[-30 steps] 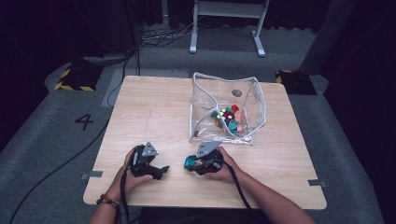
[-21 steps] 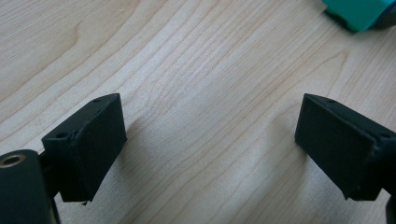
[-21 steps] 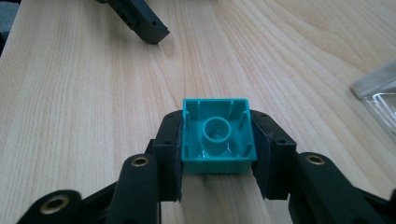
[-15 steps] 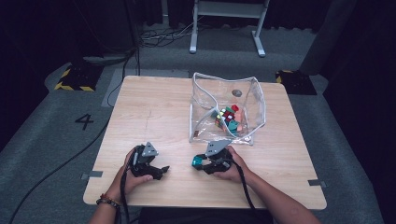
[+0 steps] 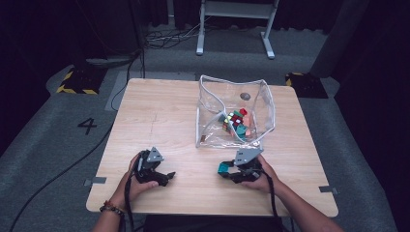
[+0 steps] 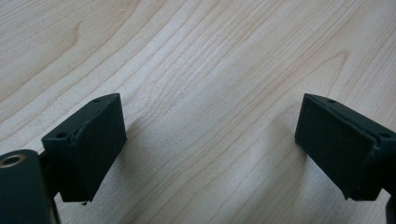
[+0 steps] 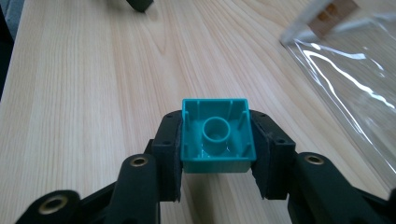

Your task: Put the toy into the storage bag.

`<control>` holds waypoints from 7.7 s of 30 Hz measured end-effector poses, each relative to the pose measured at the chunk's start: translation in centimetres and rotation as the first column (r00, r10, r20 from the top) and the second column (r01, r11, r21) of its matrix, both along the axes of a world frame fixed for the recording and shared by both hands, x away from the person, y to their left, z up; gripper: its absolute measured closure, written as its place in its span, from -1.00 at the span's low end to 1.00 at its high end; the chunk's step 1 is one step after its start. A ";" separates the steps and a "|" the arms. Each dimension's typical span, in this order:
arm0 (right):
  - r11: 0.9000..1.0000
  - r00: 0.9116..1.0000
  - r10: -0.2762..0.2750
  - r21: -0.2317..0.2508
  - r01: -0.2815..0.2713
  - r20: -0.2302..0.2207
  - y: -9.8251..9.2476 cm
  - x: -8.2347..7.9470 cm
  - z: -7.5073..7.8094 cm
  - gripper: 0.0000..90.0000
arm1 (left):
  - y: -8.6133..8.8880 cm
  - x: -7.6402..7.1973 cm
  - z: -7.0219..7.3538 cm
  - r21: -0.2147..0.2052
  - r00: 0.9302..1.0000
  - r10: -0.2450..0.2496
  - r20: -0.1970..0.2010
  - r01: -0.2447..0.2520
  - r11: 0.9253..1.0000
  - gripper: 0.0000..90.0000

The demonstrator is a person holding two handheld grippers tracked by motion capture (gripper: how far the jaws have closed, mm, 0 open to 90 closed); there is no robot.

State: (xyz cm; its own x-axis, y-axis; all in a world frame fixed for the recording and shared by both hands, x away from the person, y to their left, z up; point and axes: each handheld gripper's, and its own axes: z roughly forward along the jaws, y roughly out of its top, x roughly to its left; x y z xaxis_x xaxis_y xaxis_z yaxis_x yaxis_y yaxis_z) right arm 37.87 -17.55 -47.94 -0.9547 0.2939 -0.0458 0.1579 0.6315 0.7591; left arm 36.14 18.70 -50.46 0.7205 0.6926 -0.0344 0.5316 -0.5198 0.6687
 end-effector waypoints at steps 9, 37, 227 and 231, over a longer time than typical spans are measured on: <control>0.992 0.992 -0.125 0.026 0.126 -0.006 -6.8 0.0 0.8 0.32 | 0.0 0.0 0.0 0.000 1.000 -0.001 -0.001 0.001 1.000 -0.80; 0.906 0.907 -0.419 0.088 0.413 0.055 -14.6 2.4 3.6 0.32 | 0.0 0.0 0.0 0.000 1.000 0.000 0.000 0.000 1.000 -0.80; 0.924 0.977 -0.179 -0.322 0.208 0.116 -6.2 12.3 14.8 0.10 | 0.0 0.0 0.0 -0.001 1.000 -0.001 -0.001 0.001 1.000 -0.80; 0.932 0.971 -0.200 -0.281 0.230 0.131 -6.1 12.2 14.9 -0.02 | 0.0 0.0 0.0 -0.001 1.000 -0.001 -0.002 0.001 1.000 -0.80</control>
State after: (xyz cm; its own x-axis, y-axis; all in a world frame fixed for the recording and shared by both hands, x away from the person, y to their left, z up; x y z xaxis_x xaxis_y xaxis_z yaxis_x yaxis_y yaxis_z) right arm 50.03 -23.67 -33.05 -0.8566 0.4506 -0.2513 0.2482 0.7868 0.5651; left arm 36.14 18.71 -50.45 0.7208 0.6922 -0.0359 0.5323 -0.5197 0.6682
